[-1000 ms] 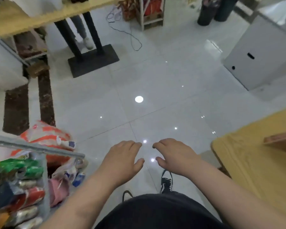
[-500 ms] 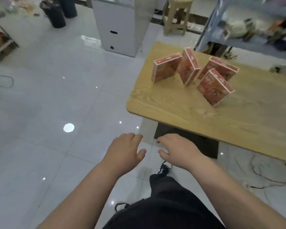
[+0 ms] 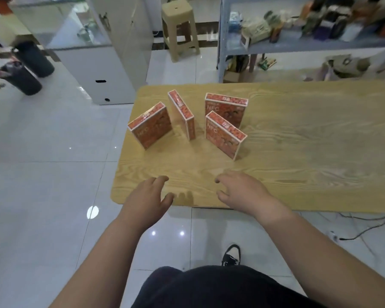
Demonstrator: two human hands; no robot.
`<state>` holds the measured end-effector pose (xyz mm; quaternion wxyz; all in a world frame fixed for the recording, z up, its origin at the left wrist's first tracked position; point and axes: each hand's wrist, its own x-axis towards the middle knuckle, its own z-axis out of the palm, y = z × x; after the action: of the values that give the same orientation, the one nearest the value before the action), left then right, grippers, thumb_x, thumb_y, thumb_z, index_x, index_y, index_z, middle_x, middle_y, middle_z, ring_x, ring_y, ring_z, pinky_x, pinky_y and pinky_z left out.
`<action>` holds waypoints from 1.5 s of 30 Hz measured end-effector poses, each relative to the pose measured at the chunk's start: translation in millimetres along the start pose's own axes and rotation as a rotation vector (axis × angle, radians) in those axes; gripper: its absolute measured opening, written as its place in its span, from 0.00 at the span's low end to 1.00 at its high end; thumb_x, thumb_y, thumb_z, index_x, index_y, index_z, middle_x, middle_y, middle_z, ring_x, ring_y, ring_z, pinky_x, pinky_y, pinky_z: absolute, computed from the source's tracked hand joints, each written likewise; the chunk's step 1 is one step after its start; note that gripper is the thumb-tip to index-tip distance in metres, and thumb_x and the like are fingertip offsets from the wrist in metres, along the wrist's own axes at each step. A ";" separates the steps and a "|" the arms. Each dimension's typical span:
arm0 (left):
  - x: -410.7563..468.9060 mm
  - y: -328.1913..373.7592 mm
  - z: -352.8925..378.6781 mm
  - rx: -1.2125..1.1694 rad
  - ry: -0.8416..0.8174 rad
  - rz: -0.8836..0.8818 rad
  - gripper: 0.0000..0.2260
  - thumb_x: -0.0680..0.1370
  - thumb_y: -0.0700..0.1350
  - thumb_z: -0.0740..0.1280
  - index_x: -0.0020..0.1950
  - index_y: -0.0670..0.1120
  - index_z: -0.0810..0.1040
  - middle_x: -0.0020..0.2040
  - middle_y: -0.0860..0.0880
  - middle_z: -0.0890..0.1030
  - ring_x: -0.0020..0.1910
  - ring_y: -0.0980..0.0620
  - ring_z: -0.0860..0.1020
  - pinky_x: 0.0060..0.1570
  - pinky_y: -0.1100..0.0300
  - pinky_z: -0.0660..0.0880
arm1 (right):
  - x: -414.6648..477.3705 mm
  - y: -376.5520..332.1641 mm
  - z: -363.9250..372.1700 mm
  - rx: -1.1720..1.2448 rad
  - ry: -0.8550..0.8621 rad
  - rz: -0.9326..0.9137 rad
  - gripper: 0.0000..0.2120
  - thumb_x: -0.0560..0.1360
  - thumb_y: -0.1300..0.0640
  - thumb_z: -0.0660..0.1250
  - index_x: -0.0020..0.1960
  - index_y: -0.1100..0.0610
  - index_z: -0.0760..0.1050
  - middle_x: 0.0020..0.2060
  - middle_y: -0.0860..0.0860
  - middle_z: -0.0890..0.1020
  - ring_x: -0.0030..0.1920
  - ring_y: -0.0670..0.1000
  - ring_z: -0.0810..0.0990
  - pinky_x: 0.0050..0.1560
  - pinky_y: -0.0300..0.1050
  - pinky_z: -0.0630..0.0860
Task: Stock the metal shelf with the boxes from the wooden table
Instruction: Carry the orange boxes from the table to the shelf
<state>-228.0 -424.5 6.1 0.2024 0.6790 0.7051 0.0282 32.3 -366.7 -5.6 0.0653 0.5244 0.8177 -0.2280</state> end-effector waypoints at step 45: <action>35.8 -18.4 69.9 -0.142 0.040 -0.283 0.22 0.74 0.44 0.70 0.67 0.55 0.71 0.54 0.48 0.73 0.47 0.44 0.77 0.42 0.52 0.75 | 101.0 124.8 25.1 0.928 -0.066 0.096 0.17 0.70 0.58 0.80 0.50 0.42 0.78 0.43 0.34 0.84 0.43 0.35 0.80 0.44 0.35 0.75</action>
<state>-222.6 -407.6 -72.6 0.2377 0.5560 0.7940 0.0626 95.2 -250.9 -100.8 -0.1397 0.5280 0.6016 -0.5829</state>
